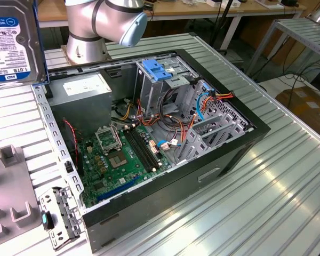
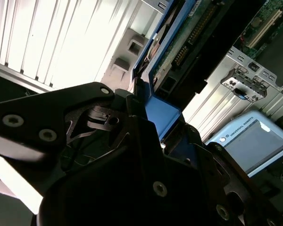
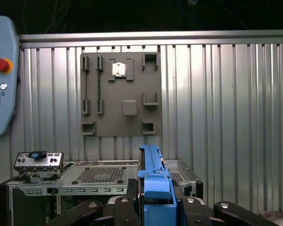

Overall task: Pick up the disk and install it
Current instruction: 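Pick up the disk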

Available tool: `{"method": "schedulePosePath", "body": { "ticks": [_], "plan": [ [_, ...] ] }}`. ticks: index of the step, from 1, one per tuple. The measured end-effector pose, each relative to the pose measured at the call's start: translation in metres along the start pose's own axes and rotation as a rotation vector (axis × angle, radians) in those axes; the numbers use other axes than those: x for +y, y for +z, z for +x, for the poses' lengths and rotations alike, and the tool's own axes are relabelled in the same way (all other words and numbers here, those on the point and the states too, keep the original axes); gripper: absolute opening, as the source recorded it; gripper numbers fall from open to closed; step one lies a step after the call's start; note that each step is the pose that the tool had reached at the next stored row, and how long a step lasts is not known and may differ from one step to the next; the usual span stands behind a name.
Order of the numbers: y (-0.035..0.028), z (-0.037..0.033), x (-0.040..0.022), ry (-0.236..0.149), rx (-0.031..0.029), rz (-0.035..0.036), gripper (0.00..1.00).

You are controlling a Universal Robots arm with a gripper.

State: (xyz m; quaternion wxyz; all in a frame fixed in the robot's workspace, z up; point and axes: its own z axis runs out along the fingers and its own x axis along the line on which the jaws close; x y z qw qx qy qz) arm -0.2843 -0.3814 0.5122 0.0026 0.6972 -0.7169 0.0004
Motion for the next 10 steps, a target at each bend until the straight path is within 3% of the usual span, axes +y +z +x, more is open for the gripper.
{"method": "schedulePosePath", "body": {
  "ticks": [1,10],
  "plan": [
    [-0.0001,-0.0001,-0.0051,0.000,0.0000,-0.0001,0.37],
    [0.0000,-0.0006,-0.0271,0.000,0.0000,-0.0001,0.37]
  ]
}}
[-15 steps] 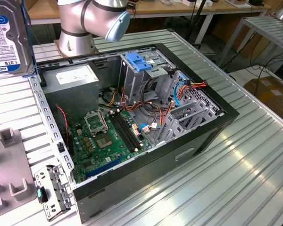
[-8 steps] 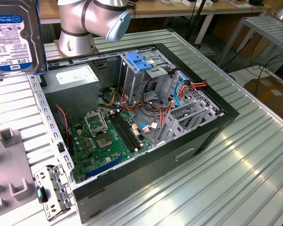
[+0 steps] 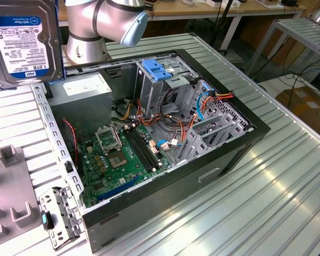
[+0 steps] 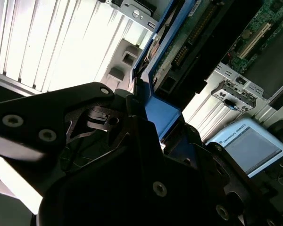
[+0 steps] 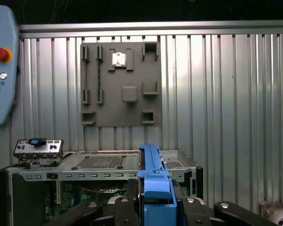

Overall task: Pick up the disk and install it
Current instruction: 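Pick up the disk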

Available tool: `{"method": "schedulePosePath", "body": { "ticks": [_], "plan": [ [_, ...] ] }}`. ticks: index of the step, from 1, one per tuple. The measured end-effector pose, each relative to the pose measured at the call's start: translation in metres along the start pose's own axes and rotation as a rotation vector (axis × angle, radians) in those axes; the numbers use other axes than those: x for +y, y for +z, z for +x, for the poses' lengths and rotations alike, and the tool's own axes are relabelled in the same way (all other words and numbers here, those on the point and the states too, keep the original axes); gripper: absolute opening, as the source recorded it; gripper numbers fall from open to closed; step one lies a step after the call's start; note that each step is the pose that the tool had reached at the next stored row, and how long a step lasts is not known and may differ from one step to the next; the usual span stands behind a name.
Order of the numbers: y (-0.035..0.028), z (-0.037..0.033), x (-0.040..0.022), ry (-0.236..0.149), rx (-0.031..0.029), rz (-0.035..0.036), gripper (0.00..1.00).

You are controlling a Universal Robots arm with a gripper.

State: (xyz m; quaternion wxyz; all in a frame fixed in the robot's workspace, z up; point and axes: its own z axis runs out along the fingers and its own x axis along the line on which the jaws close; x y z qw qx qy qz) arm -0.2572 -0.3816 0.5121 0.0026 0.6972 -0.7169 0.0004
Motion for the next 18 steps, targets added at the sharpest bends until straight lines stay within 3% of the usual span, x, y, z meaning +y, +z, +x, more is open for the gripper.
{"method": "schedulePosePath", "body": {
  "ticks": [4,18],
  "plan": [
    [0.0000,0.0000,-0.0122,0.000,0.0000,0.0000,0.37],
    [0.0003,-0.0005,-0.0432,0.000,0.0000,0.0000,0.37]
  ]
}}
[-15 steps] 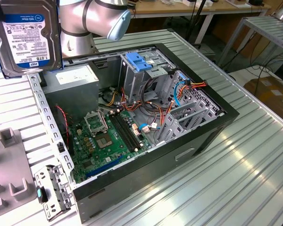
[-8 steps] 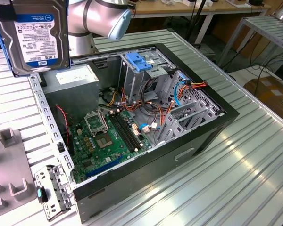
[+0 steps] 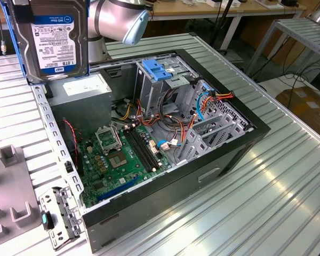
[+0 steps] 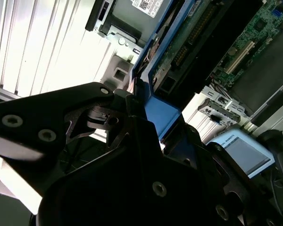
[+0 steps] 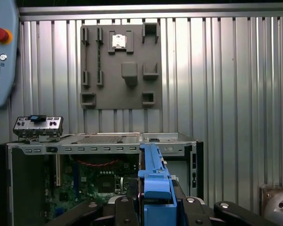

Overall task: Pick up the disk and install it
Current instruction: 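Pick up the disk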

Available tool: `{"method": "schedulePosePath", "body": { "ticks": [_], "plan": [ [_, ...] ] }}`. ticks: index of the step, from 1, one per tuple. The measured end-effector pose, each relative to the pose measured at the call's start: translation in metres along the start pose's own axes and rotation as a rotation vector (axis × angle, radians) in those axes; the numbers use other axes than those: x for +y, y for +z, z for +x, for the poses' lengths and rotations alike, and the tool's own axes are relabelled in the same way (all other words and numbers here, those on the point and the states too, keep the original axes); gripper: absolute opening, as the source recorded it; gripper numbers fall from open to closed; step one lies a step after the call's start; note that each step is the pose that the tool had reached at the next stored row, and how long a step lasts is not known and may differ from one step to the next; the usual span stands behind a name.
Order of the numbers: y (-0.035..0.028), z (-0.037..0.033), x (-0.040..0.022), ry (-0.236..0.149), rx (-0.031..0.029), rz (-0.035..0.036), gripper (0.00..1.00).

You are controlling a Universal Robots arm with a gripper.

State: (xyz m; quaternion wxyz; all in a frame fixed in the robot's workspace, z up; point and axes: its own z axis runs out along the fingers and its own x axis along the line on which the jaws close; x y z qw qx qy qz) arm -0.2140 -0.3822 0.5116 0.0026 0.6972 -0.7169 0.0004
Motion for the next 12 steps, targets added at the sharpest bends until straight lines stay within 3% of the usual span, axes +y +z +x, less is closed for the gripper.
{"method": "schedulePosePath", "body": {
  "ticks": [12],
  "plan": [
    [0.0003,-0.0008,-0.0274,0.000,0.0000,0.0000,0.37]
  ]
}}
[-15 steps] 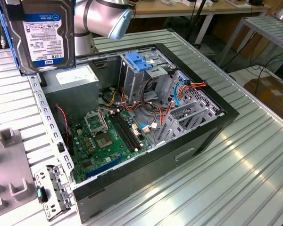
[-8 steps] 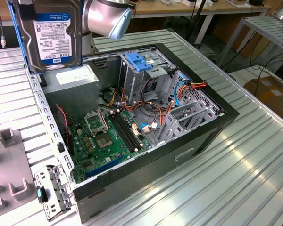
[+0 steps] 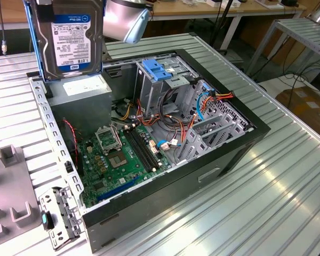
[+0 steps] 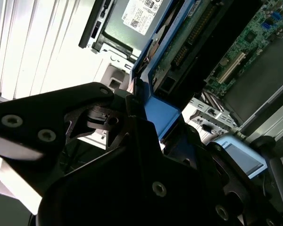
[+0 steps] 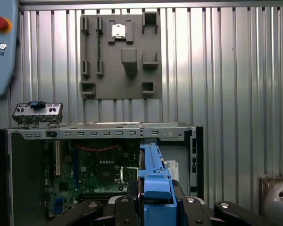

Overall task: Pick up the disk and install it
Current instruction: 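Pick up the disk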

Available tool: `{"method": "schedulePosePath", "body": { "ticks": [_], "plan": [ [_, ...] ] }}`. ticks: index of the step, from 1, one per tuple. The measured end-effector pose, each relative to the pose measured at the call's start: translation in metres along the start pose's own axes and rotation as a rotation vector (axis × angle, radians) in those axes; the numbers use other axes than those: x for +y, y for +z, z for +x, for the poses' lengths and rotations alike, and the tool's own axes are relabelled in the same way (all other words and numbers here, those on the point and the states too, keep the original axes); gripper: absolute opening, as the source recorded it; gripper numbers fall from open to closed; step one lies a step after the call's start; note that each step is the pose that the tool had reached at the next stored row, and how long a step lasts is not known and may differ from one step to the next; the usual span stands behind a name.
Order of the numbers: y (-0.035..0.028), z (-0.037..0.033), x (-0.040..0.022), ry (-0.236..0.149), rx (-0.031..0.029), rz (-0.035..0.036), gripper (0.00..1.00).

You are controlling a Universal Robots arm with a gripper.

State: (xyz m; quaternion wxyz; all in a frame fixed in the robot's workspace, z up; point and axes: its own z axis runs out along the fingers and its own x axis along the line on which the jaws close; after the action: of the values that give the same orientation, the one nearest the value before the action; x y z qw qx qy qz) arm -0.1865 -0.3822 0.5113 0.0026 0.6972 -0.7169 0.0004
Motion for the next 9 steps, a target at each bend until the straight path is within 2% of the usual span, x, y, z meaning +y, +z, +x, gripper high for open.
{"method": "schedulePosePath", "body": {
  "ticks": [8,9],
  "plan": [
    [0.0004,-0.0001,-0.0160,0.000,0.0000,0.0002,0.37],
    [0.0004,-0.0001,-0.0162,0.000,-0.0001,0.0030,0.37]
  ]
}}
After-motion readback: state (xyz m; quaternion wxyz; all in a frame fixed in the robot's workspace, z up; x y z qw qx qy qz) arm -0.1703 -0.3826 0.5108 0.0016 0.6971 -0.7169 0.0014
